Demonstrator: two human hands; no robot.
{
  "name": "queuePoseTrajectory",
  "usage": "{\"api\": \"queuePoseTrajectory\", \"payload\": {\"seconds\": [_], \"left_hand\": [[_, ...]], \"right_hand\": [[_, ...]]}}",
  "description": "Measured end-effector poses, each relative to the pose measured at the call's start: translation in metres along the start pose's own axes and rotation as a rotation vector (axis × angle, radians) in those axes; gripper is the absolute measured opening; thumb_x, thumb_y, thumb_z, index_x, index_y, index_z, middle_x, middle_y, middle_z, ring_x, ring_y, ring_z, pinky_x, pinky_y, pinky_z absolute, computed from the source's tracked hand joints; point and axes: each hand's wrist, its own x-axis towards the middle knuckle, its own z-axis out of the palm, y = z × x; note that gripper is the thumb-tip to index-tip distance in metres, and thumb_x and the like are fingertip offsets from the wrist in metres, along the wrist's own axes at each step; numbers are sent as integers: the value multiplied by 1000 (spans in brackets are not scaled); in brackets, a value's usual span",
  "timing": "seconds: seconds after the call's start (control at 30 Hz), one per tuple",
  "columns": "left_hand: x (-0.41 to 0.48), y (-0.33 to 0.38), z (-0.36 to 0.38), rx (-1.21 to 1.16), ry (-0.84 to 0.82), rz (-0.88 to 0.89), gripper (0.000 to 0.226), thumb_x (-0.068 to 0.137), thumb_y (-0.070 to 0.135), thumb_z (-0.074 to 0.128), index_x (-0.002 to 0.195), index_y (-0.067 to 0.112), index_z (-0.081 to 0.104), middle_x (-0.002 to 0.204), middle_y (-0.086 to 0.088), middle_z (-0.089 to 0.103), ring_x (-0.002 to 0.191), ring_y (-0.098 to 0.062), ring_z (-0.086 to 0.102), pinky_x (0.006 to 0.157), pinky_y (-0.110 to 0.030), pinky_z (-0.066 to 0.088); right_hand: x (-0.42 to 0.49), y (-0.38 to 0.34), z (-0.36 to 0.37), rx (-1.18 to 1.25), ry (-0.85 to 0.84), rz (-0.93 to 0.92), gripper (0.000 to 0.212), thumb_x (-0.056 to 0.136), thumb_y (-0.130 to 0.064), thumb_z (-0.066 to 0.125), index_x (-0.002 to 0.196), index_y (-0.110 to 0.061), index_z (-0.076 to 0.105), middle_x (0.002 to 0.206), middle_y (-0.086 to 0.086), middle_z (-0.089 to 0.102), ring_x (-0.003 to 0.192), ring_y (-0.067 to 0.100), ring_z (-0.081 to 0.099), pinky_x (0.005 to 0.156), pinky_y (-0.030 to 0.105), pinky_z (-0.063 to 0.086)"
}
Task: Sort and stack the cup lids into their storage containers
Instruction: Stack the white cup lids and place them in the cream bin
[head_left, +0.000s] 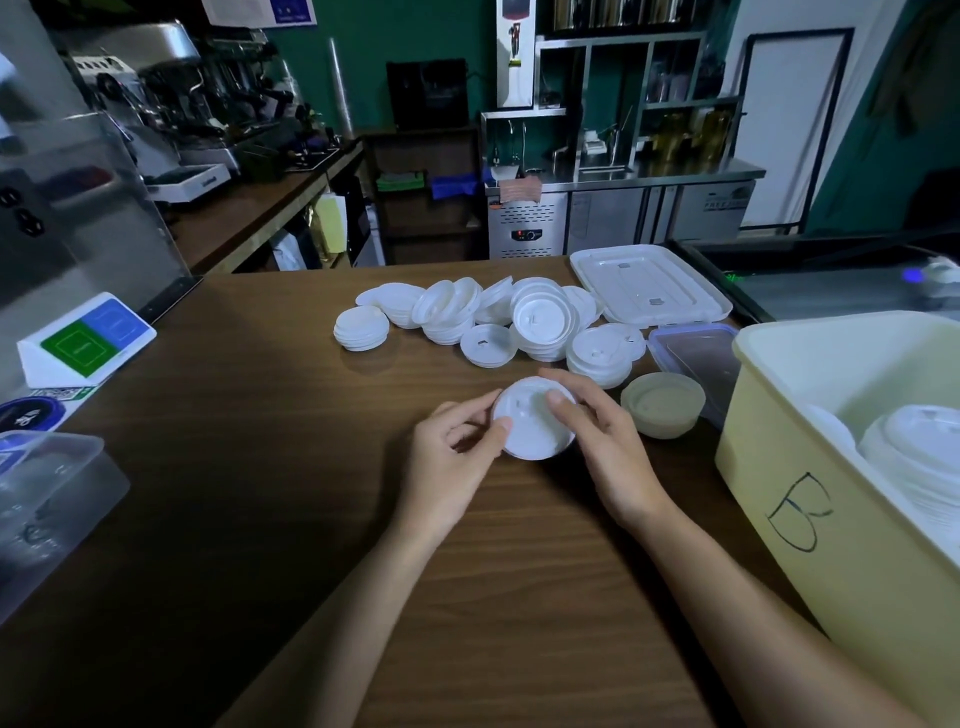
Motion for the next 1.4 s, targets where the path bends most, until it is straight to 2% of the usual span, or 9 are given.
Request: {"api": "queuePoseTrajectory", "payload": {"seconds": [0.1,0.27,0.4,0.5,0.6,0.77,1.0,1.2,1.4], "left_hand": [[-1,-3,0,22,4,21,32,91,16,81,121,26,78,104,5,68,91,-15,72,90,-34,59],[-2,3,1,-13,-116,1,29,93,23,78,121,26,74,123,11,73,120,-8,66,111,-38,49],[-6,8,1,-61,-269,-36,34,88,39,78,119,31,67,120,4,75,118,-19,68,106,-47,52],[-11,11,3,-63,-287,-21,33,87,36,80,116,31,66,113,1,75,112,-23,70,98,-39,56],[-17,14,10,-49,-344,12,31,89,36,79,117,31,66,114,4,74,113,-21,70,97,-36,56],[-30,18,19,159,-480,121,30,100,34,68,130,34,62,123,27,68,121,15,56,104,-16,45],[-15,5,17,415,-468,355,34,110,22,49,142,24,61,139,15,60,128,2,55,109,-19,41],[23,-16,39,590,-500,504,43,101,6,60,141,20,64,144,6,59,134,-14,53,116,-36,42],[63,-19,83,643,-659,657,33,102,16,65,135,21,68,145,2,59,135,-20,50,111,-44,46]], "right_hand": [[-1,1,-1,-36,12,-1,31,99,-30,71,129,-22,72,132,-5,73,126,12,65,118,43,46],[-9,-3,-4,13,26,11,37,95,-36,70,129,-20,74,132,-1,73,130,18,64,120,46,44],[-23,-4,-5,-1,18,-10,37,97,-33,67,129,-14,73,131,3,74,131,22,64,120,53,42],[-36,-6,-9,36,45,-10,37,98,-32,66,130,-15,73,130,4,74,131,27,64,120,57,41],[-53,-10,-16,9,65,-7,41,98,-33,66,139,-23,66,131,3,74,131,25,64,117,46,46],[-80,-16,-32,-176,113,-75,35,98,-23,71,134,-23,68,129,-7,74,124,10,66,103,22,49],[-91,-18,-38,-213,249,-57,23,101,-22,70,124,-28,71,122,-16,73,120,6,65,98,14,47],[-92,-19,-37,-207,412,-54,23,92,-37,67,114,-33,72,113,-18,74,111,3,67,91,23,47],[-87,-15,-39,-218,439,-62,27,90,-40,66,114,-29,73,111,-14,75,109,5,68,93,24,48]]}}
